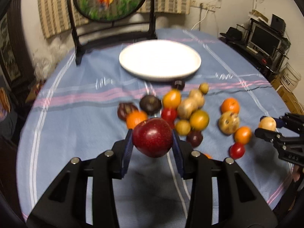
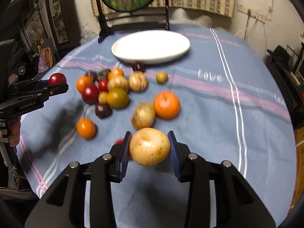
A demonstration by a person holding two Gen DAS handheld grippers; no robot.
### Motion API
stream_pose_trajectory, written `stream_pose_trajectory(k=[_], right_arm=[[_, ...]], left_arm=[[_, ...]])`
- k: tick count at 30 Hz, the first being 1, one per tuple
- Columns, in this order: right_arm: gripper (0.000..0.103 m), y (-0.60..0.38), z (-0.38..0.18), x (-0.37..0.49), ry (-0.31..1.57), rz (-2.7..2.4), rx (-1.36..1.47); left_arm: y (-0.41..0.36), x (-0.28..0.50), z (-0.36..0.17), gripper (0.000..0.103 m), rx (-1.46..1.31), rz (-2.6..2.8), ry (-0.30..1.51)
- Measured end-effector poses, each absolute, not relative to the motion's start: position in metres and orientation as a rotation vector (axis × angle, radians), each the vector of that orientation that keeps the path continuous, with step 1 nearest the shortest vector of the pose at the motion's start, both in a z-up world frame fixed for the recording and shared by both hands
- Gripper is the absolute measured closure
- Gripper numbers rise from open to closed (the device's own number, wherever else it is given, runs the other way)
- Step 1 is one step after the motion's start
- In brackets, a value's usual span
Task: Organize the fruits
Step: 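Carry both fruits onto the white plate and open both tools to release them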
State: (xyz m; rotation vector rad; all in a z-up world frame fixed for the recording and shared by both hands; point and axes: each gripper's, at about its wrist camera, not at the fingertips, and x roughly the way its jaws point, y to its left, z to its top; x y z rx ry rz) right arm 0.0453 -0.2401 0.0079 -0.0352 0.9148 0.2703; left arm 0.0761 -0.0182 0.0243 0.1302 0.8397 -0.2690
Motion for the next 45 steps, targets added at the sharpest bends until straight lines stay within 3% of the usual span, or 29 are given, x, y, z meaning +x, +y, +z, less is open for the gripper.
stream_pose_trajectory(k=[14, 24, 34, 35, 36, 37, 38, 45], right_arm=[[0.064, -0.238, 0.076, 0.161, 0.82, 0.33, 0.017], [0.064, -0.233, 0.019, 0.312, 0.957, 0.263, 0.026], [0.064, -0.223, -0.027, 0.386, 1.035, 0.244, -0.025], [0.064, -0.222, -0.03, 0.392, 1.038, 0.236, -0.033], [0.064, -0.22, -0.032, 0.395, 1.044, 0.232, -0.047], [0.063, -0.217, -0.034, 0.396, 1.05, 0.222, -0.067], [0.063, -0.215, -0.035, 0.398, 1.049, 0.207, -0.084], [0.061, -0.219, -0.022, 0.387, 0.992, 0.201, -0.06]], left_arm=[[-0.042, 0.176, 0.083, 0.064, 0.146, -0.274, 0.783], [-0.061, 0.319, 0.023, 0.063, 0.068, -0.211, 0.961], [-0.065, 0.395, -0.041, 0.063, 0.04, -0.157, 1.081], [-0.064, 0.398, -0.04, 0.062, 0.024, -0.155, 1.073], [-0.064, 0.399, -0.04, 0.053, 0.009, -0.159, 1.069], [-0.064, 0.4, -0.038, 0.037, -0.003, -0.161, 1.065], [-0.064, 0.4, -0.036, 0.032, -0.006, -0.159, 1.053], [-0.064, 0.382, -0.009, 0.026, 0.017, -0.176, 0.984]])
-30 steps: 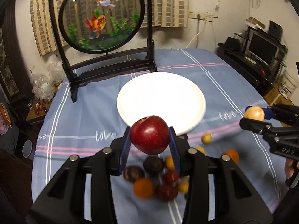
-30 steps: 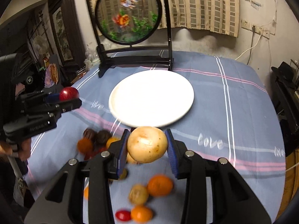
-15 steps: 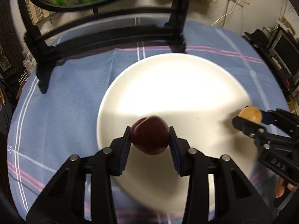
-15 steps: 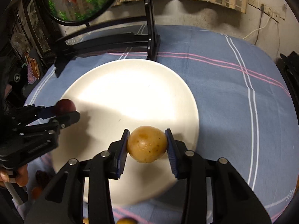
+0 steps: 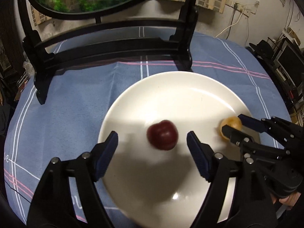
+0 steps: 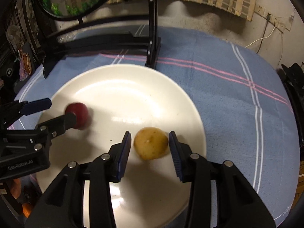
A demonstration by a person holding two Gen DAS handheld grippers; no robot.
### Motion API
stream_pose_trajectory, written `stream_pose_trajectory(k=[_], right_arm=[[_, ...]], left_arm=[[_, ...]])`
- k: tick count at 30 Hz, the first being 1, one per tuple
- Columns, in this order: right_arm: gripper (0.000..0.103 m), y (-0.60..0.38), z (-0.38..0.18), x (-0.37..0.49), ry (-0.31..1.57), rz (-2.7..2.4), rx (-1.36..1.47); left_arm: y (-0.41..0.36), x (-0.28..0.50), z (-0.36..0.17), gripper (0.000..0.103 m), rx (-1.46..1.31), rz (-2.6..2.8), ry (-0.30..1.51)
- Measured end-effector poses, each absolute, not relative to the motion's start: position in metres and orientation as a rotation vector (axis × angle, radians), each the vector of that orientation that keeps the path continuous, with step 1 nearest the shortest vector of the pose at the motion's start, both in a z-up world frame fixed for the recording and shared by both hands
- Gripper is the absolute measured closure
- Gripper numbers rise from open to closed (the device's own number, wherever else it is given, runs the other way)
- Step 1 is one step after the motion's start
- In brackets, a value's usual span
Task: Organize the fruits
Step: 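Carry both fruits onto the white plate and open both tools to release them, then grasp an orange-yellow fruit with the left tool while the right tool grasps a mandarin orange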
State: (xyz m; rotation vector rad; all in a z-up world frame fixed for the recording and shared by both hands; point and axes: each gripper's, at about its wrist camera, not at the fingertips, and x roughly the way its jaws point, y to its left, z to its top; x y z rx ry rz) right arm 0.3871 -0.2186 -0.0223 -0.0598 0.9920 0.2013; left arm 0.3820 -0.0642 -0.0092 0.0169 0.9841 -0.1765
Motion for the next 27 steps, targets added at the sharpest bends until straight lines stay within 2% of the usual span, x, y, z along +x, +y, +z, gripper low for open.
stream_pose_trajectory(k=[6, 12, 15, 27], right_arm=[[0.061, -0.24, 0.011, 0.344, 0.947, 0.213, 0.029], [0.059, -0.257, 0.04, 0.25, 0.902, 0.279, 0.028], [0.047, -0.259, 0.038, 0.207, 0.9, 0.298, 0.048], [0.043, -0.252, -0.003, 0.087, 0.962, 0.313, 0.085]], left_arm=[[-0.053, 0.337, 0.021, 0.025, 0.063, -0.191, 0.929], [-0.034, 0.25, 0.043, 0.019, 0.113, -0.23, 0.865], [-0.03, 0.207, 0.045, 0.018, 0.118, -0.265, 0.852], [-0.03, 0.097, 0.023, 0.017, 0.169, -0.301, 0.835]])
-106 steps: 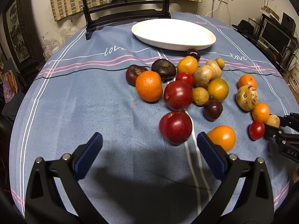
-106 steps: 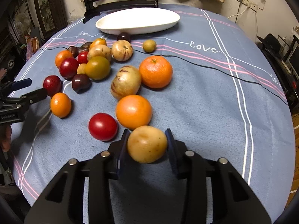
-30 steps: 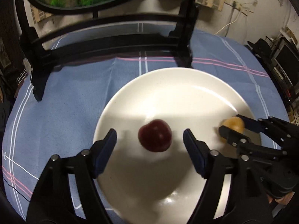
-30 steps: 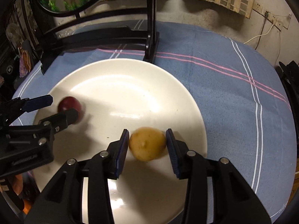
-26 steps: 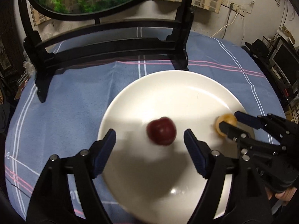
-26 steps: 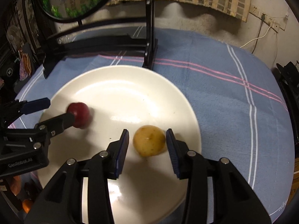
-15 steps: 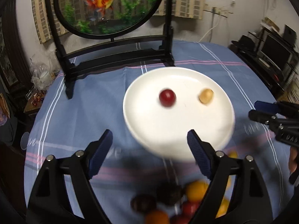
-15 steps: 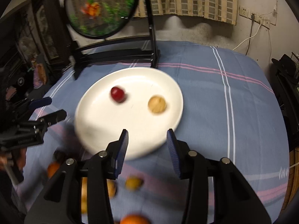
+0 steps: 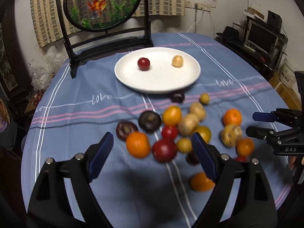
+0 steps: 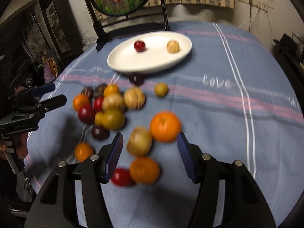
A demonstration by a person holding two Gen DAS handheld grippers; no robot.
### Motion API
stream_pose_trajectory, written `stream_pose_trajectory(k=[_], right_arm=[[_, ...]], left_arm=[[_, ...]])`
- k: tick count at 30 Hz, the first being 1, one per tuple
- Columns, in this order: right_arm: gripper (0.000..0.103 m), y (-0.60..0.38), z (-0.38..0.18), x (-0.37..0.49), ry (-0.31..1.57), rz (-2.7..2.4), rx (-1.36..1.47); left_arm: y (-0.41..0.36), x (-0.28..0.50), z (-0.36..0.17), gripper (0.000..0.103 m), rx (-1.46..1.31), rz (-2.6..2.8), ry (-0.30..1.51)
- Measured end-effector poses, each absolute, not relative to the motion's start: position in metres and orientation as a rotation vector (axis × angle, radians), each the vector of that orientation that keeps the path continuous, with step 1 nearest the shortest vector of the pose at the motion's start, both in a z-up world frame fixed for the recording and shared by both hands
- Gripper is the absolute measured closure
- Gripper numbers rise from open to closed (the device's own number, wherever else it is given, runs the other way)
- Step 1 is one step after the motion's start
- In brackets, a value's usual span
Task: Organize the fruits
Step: 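Grasp an orange-yellow fruit with the left tool while the right tool grasps a mandarin orange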
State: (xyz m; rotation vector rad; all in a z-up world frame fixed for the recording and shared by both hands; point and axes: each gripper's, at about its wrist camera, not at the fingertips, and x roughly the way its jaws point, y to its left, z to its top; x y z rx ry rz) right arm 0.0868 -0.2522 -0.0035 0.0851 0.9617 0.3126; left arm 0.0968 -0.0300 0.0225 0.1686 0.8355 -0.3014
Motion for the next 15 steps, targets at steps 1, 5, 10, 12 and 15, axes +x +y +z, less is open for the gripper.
stream_pose_trajectory(k=[1, 5, 10, 12, 15], right_arm=[[0.043, -0.251, -0.006, 0.08, 0.967, 0.309, 0.078], [0.043, -0.254, -0.01, 0.065, 0.968, 0.306, 0.094], [0.043, -0.257, -0.014, 0.054, 0.968, 0.301, 0.11], [0.043, -0.259, -0.016, 0.05, 0.973, 0.288, 0.116], [0.043, -0.262, -0.021, 0.047, 0.982, 0.276, 0.134]], left_arm=[[-0.029, 0.094, 0.021, 0.017, 0.169, -0.302, 0.838], [-0.028, 0.078, 0.01, 0.017, 0.141, -0.317, 0.869], [-0.036, 0.068, -0.01, 0.017, 0.123, -0.334, 0.922], [-0.041, 0.065, -0.018, 0.017, 0.11, -0.346, 0.941], [-0.048, 0.064, -0.027, 0.017, 0.092, -0.356, 0.964]])
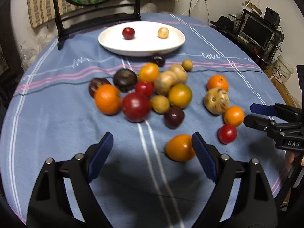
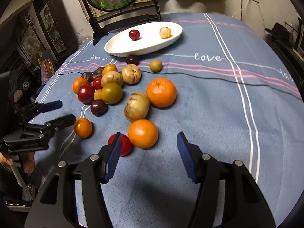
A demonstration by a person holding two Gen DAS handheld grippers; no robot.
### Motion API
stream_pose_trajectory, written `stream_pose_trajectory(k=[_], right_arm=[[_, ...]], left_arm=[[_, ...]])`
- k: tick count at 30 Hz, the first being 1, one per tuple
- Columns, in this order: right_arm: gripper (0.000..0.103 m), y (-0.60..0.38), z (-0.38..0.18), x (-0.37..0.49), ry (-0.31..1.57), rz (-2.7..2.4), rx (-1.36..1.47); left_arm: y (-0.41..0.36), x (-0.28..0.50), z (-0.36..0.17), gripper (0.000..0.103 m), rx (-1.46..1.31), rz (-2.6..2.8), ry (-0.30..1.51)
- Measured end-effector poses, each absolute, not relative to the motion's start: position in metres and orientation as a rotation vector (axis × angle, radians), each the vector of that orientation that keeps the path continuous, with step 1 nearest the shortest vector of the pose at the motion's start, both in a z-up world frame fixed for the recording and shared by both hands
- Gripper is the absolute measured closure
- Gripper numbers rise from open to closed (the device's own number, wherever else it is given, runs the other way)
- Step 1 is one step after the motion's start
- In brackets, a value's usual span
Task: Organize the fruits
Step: 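Grasp an orange-yellow fruit with the left tool while the right tool grasps a mandarin orange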
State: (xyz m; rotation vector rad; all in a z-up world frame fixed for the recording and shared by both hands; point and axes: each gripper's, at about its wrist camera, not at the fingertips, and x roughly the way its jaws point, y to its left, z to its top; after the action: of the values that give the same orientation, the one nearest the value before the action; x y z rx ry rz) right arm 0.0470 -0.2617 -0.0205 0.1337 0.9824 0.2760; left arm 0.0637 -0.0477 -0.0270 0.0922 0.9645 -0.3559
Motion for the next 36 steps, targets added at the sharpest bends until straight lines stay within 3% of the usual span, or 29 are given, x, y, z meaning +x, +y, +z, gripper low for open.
stream_pose_trajectory(k=[9, 11, 13, 15, 20, 22, 36], right_arm=[[0.043, -0.265, -0.02, 0.044, 0.978, 0.283, 0.146], [0.043, -0.265, -0.021, 0.044, 0.977, 0.284, 0.147], [0.043, -0.265, -0.021, 0.044, 0.979, 0.285, 0.147], [0.043, -0.266, -0.022, 0.045, 0.982, 0.285, 0.147], [0.043, -0.265, -0.026, 0.045, 0.993, 0.284, 0.144], [0.043, -0.264, -0.026, 0.045, 0.997, 0.287, 0.141], [0.043, -0.258, -0.031, 0.045, 1.037, 0.258, 0.05]], left_arm=[[-0.063, 0.067, -0.042, 0.019, 0.074, -0.37, 0.992], [-0.065, 0.067, -0.044, 0.027, 0.06, -0.388, 0.987], [-0.068, 0.065, -0.045, 0.043, 0.048, -0.429, 0.995], [-0.073, 0.063, -0.047, 0.05, 0.054, -0.46, 1.001], [-0.077, 0.062, -0.052, 0.052, 0.061, -0.467, 0.996], [-0.077, 0.063, -0.051, 0.061, 0.044, -0.489, 0.992], [-0.054, 0.058, -0.038, 0.062, 0.03, -0.457, 0.979]])
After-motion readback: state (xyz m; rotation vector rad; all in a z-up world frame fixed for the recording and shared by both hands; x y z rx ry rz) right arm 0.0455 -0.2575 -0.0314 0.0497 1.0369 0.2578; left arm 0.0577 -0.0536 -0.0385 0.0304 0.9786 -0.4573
